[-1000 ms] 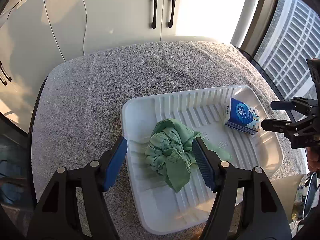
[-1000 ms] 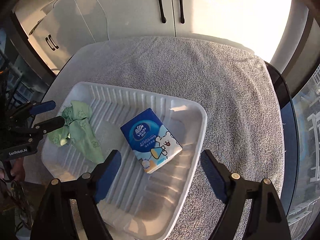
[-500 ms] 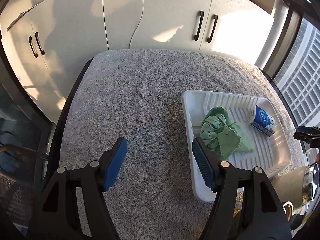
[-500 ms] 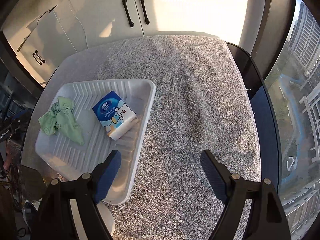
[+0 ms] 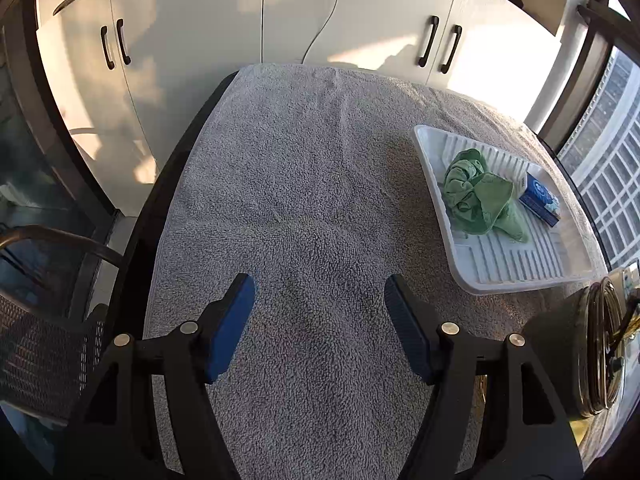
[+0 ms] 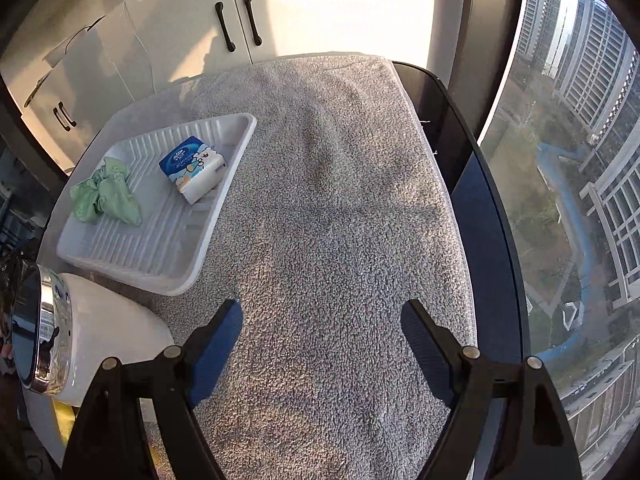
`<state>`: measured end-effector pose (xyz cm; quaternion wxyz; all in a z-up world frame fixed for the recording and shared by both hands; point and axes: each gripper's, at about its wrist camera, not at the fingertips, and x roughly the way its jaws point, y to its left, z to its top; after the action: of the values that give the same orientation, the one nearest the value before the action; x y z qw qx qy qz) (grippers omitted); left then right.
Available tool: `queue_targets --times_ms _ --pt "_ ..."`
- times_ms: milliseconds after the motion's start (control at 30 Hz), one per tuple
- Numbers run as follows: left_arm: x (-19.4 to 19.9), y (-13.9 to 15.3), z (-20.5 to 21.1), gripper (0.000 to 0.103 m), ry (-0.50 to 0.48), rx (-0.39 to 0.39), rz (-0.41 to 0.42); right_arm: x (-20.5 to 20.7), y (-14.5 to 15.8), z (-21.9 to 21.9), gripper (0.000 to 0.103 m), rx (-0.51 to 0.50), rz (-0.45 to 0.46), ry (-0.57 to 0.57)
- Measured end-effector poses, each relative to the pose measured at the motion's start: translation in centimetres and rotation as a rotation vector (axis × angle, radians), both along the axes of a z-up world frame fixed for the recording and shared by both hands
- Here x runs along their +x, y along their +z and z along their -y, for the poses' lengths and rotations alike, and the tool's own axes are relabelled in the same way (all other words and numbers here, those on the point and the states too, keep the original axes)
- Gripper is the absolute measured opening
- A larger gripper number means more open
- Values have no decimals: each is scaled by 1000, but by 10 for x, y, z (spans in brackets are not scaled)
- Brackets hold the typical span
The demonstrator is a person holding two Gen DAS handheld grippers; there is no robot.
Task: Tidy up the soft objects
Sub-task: 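Withdraw both tools from the tray back toward the remaining objects, then grasp the yellow cartoon tissue pack with the left tool while the right tool grasps the white knitted scrubber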
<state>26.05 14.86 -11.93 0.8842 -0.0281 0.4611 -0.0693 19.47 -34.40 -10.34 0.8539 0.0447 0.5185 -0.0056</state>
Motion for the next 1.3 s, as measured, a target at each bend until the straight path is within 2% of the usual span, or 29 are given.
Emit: queue_targets --times_ms 300,400,700,867,1133,1300 --pt "-54 -17 -20 66 3 0 -5 -68 -3 -5 84 -9 35 15" --pt "-76 -17 -25 66 -8 -29 -2 -89 -3 -9 84 -3 49 21" --pt "-136 -24 -24 66 -48 -11 13 -149 -7 -43 84 -15 73 80" --pt "-166 -31 -13 66 -95 23 1 -179 -10 -68 84 -6 68 140" --pt "-200 -23 14 66 -187 -44 -1 -221 -13 -106 84 6 72 214" --pt "-229 -11 44 66 -295 -67 9 -238 -12 -131 84 26 77 254"
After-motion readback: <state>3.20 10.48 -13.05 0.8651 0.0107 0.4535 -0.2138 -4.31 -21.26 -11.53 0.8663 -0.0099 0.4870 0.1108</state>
